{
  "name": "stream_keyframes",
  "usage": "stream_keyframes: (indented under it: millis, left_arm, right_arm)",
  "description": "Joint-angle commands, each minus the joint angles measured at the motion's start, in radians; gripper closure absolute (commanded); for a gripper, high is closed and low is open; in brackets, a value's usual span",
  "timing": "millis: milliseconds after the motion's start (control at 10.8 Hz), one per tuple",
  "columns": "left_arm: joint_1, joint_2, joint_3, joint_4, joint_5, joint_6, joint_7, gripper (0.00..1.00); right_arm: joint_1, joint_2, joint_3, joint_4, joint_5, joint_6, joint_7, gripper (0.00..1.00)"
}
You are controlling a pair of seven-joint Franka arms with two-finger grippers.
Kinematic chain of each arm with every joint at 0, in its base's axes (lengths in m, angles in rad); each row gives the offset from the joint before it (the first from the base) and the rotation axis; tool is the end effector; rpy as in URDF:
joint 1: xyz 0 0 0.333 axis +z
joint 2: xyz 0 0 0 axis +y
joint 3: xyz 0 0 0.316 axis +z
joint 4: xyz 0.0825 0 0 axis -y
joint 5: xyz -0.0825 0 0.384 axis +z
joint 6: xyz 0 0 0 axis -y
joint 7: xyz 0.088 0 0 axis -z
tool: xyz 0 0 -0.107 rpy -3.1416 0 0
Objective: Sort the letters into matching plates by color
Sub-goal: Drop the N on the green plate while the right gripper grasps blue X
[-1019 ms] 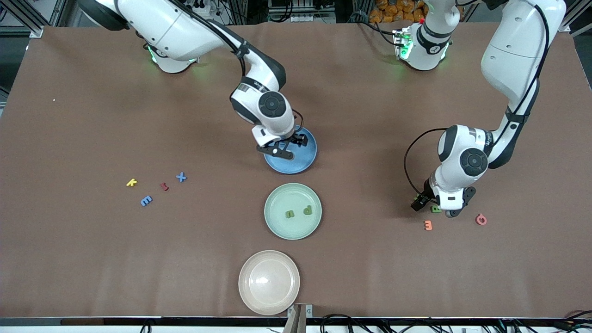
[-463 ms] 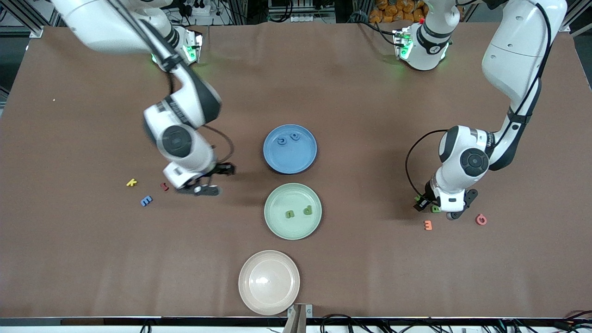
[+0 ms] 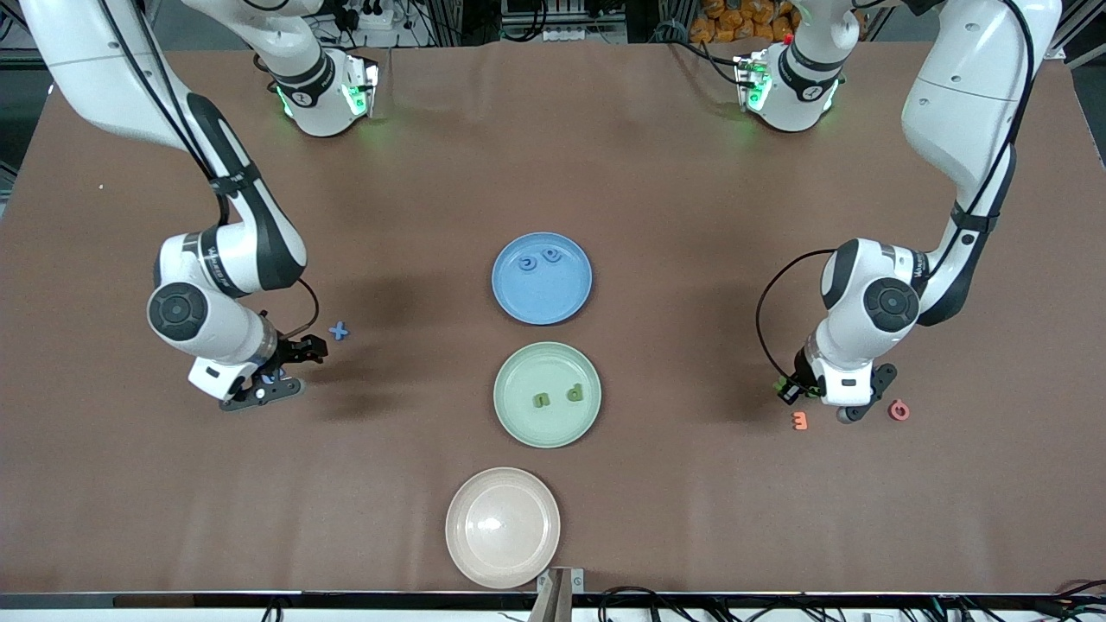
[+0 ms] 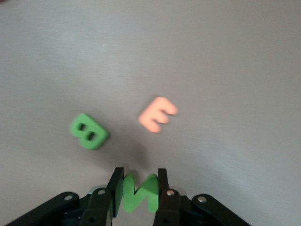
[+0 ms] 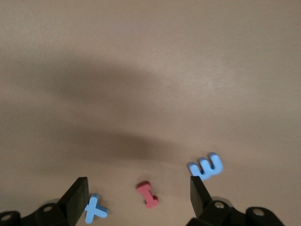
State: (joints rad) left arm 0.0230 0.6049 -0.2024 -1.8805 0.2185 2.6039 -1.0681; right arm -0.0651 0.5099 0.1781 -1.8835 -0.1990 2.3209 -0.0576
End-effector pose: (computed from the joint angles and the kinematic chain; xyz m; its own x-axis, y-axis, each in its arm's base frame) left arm 0.6386 -0.1124 0.2035 0.7252 0.6834 0.0841 0.6750 -0.7298 0.1086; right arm 0.6259 0.0619 0.2347 0.9562 0.2852 -0.0658 0.2885 -0.9564 0.0465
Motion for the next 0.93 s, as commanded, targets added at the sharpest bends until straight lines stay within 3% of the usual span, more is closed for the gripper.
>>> stream_keyframes:
  millis: [0,278,463,833]
  left_arm:
    - [-0.087,0.016,-0.012,0.079,0.018,-0.007,-0.125,1.0]
    - [-0.239,0.085,-0.012,0.222,0.018,-0.005,-0.263,1.0]
    - [-0.329,0.127,-0.012,0.268,0.018,0.013,-0.292,1.0]
    - [-0.495,0.194,0.001,0.323,-0.002,0.241,-0.349,1.0]
  right_arm:
    - [0.022,0.018,0.014,-0.043,0.02,0.025,-0.222,0.17]
    - [0.016,0.013,0.055,-0.107,0.021,0.025,-0.284,0.24]
    - [0.016,0.001,0.07,-0.141,0.021,0.026,-0.284,0.27]
    - [-0.01,-0.016,0.095,-0.218,0.006,0.112,-0.3,0.28]
